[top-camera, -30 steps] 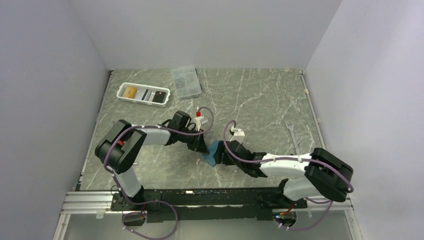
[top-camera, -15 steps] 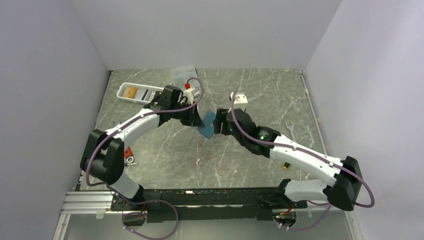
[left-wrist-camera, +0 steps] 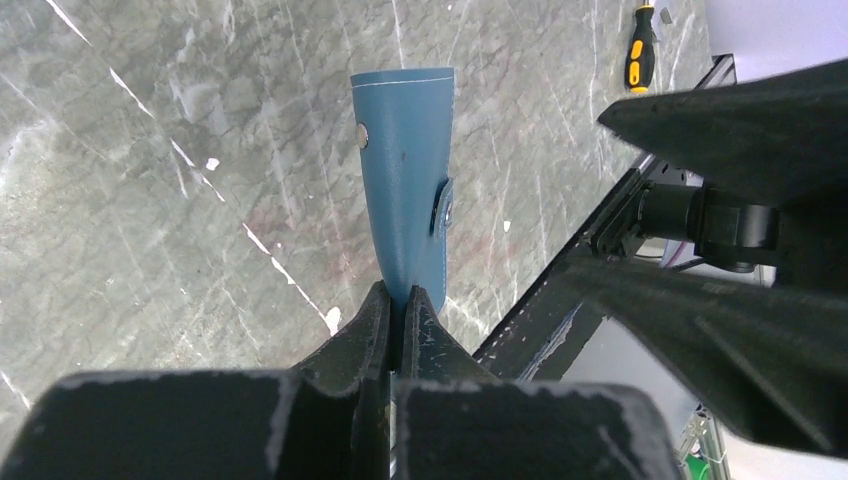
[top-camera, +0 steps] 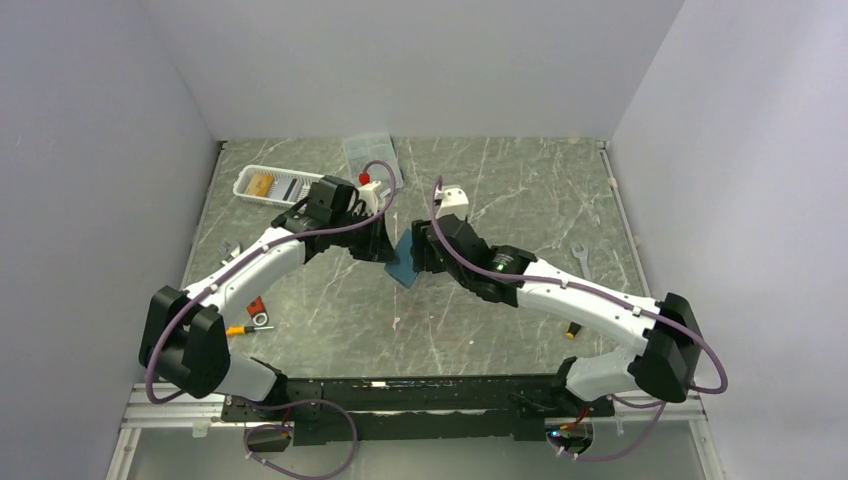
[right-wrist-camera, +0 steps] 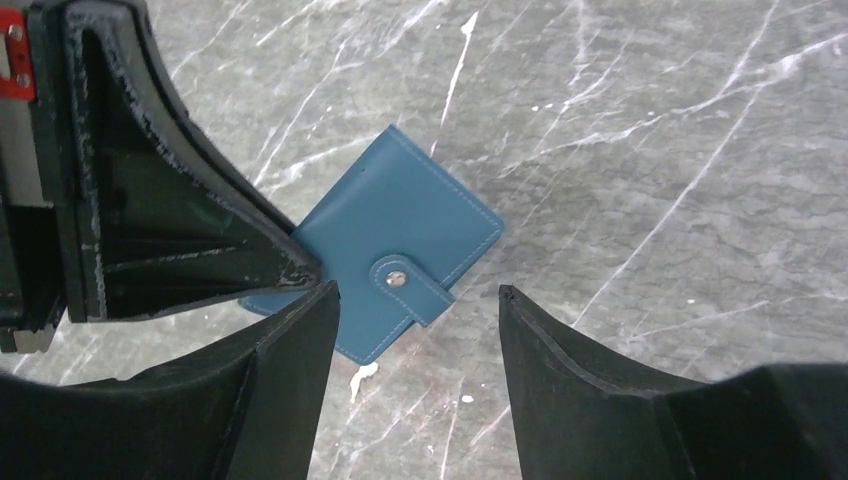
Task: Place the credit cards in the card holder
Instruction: Open the card holder.
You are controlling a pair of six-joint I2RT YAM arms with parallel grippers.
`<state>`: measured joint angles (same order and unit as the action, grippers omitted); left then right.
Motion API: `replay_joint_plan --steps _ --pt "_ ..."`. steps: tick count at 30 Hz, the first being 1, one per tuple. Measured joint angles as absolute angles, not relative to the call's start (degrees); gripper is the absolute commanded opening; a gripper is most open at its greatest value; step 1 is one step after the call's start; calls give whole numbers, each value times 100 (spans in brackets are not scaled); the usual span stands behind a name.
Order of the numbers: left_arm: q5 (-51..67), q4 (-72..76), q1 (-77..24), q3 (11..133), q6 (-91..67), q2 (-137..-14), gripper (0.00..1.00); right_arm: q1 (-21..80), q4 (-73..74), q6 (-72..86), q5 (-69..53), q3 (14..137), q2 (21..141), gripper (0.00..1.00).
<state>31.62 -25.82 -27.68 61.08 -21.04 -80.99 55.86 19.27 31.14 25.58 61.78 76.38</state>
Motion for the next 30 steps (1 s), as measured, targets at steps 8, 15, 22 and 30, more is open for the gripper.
replay_joint_plan --steps 8,15,22,30 --pt "3190 -2602 -2744 6108 -2237 -8099 0 5970 1879 3214 2611 6178 8114 62" --pt "3363 -2602 -2661 6108 -2329 -8051 0 6014 1791 3256 2899 6145 8283 55" --pt "3485 -2598 -2624 6101 -2373 -7955 0 6027 1424 3183 3258 5927 8283 50" --pt "3592 -2512 -2528 5988 -2399 -7955 0 6368 1133 2812 3846 5924 8517 45"
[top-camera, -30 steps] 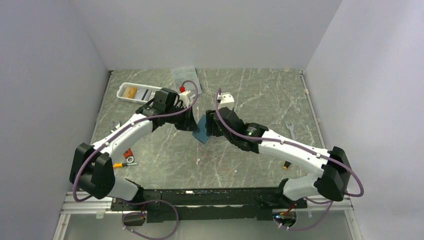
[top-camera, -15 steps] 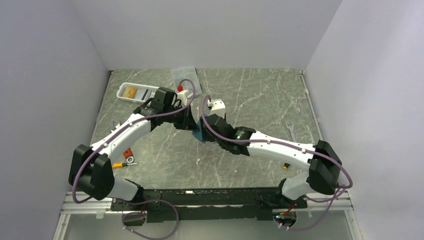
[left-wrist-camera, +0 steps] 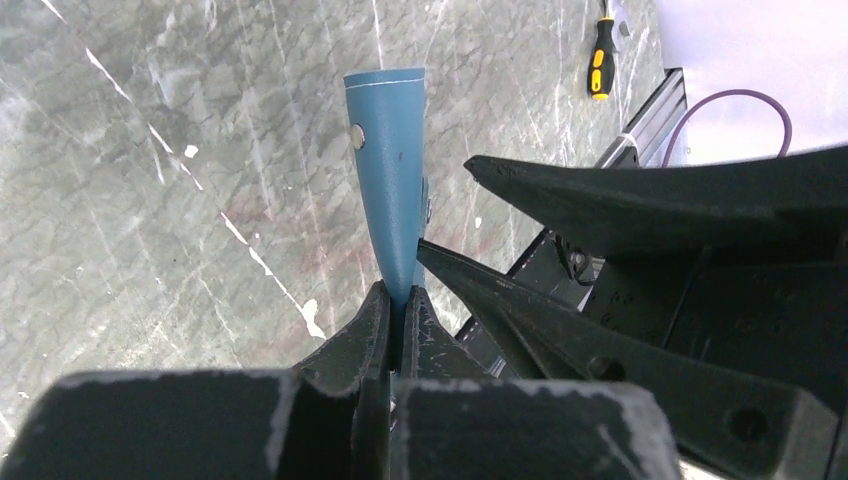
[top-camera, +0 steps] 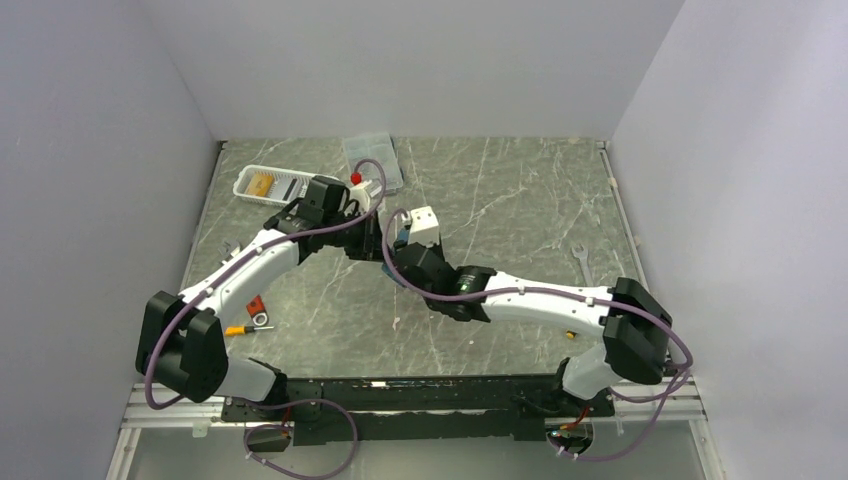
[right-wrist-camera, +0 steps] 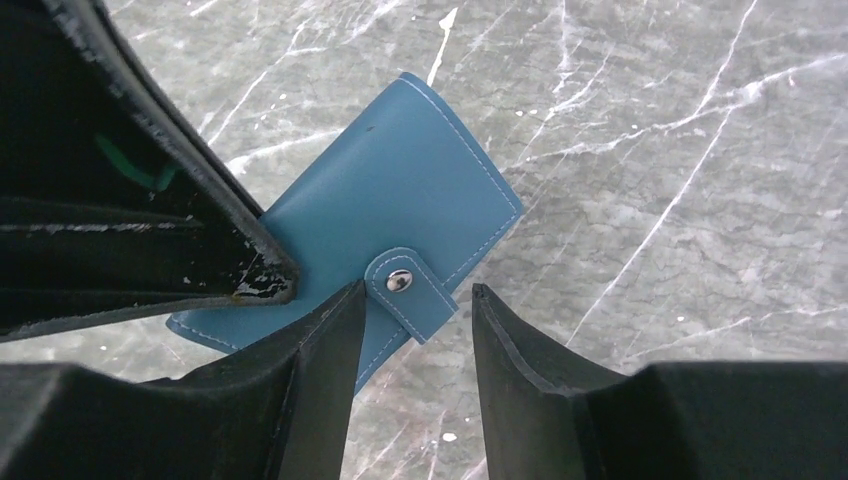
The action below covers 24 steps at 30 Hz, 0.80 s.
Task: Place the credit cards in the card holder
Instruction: Open the card holder.
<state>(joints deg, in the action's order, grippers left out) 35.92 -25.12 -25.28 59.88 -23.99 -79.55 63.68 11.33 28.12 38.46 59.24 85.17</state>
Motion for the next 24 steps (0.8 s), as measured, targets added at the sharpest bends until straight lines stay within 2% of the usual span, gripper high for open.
replay_joint_plan --steps 5,14,24 --pt "3726 -2383 -2416 5763 -2523 -7955 0 6584 847 2462 4171 5922 8788 34" --pt "3929 -2001 -2222 5612 -2689 -7909 0 6650 187 2134 4403 5907 9006 1" --pt "3983 -1704 -2193 5551 -2814 -7797 0 6718 -150 2193 5002 5822 8958 0"
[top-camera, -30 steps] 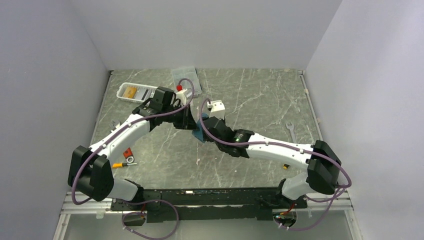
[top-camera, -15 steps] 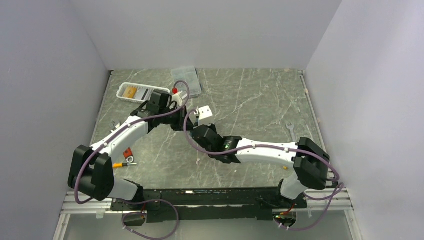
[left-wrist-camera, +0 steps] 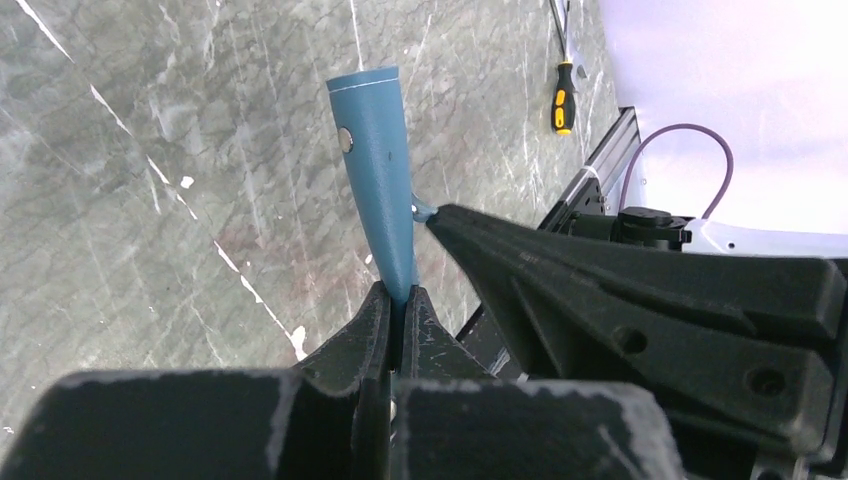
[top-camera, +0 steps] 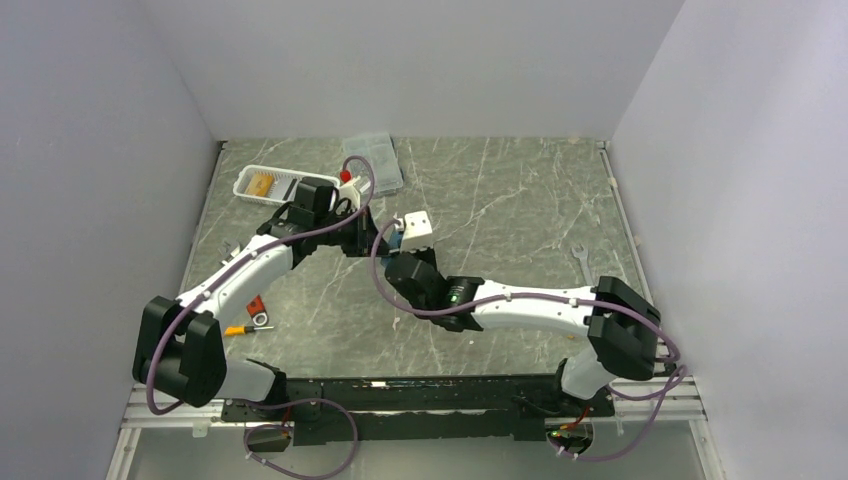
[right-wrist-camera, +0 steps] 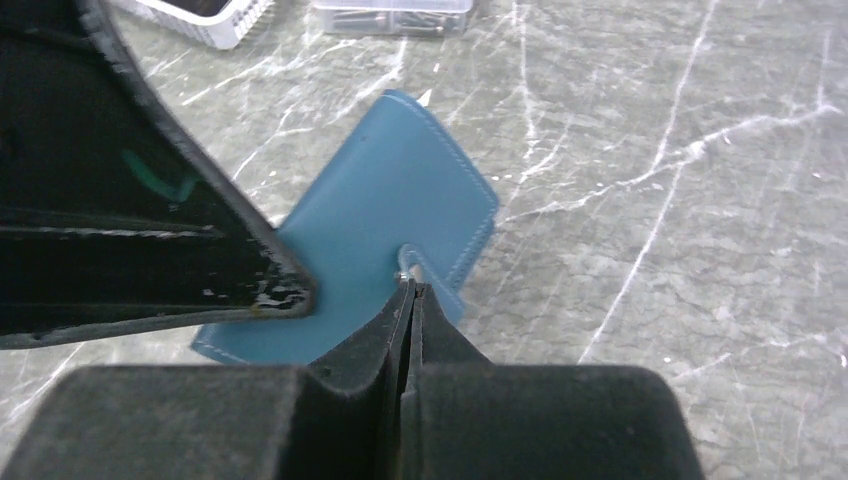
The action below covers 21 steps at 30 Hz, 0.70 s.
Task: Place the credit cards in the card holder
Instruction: Open the card holder.
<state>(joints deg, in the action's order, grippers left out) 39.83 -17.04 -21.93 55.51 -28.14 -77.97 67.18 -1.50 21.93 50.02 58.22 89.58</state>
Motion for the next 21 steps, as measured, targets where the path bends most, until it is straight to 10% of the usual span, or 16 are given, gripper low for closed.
replay_joint_plan --steps 13,17,21 --pt "4112 -1929 -2176 5454 -2823 -7642 0 6578 -123 2364 5747 5319 8486 1" --pt "4112 -1959 -2141 5454 -2823 -7642 0 6580 -172 2322 5511 5234 8326 61" --pt "4110 -1964 -2115 5454 -2823 -7642 0 6595 -226 2196 5039 4912 7874 69"
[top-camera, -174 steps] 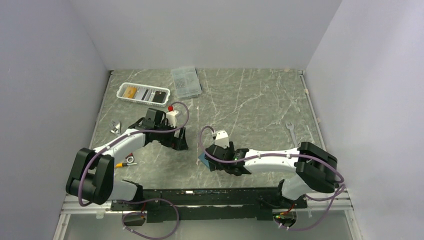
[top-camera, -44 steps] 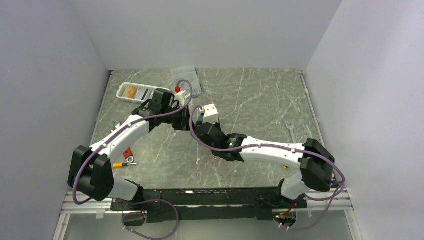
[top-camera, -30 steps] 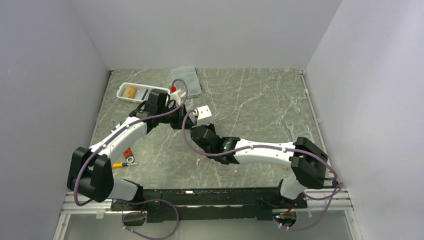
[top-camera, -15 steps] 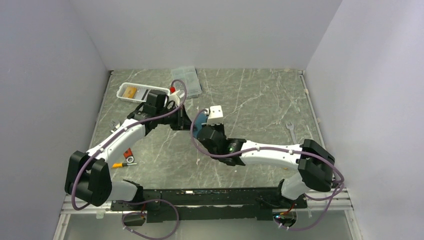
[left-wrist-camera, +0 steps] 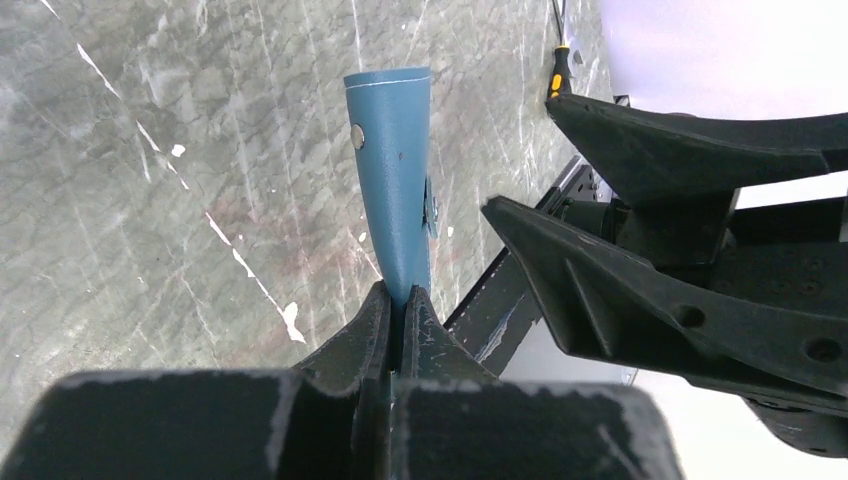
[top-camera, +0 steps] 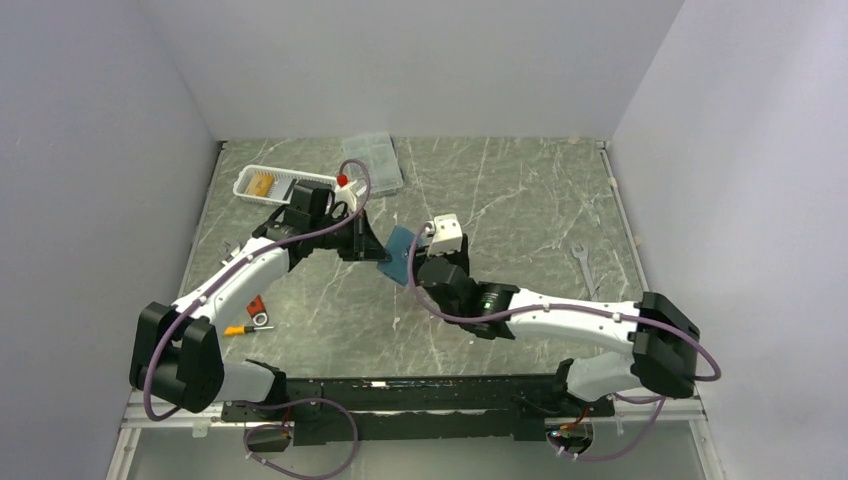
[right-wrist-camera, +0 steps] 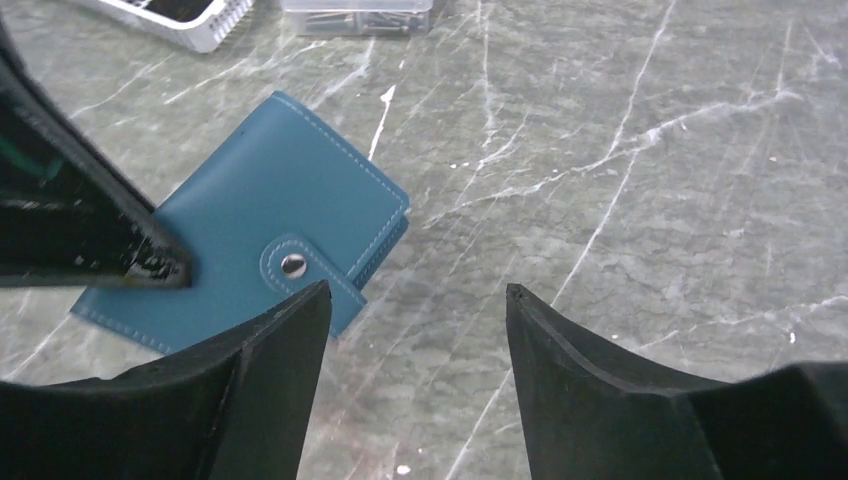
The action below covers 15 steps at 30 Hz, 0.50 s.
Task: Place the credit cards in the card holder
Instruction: Open the card holder.
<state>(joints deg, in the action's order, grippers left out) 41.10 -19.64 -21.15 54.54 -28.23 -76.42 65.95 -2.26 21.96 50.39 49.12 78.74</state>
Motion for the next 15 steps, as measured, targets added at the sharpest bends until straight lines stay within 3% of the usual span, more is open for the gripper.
replay_joint_plan --steps 6,15 --pt "4112 -1962 -2102 5454 -2836 -7642 0 6700 -290 1848 4536 4742 7476 67" --pt "4112 -1968 -2095 5454 -2836 -7642 0 6790 -316 1282 4180 4947 8171 61"
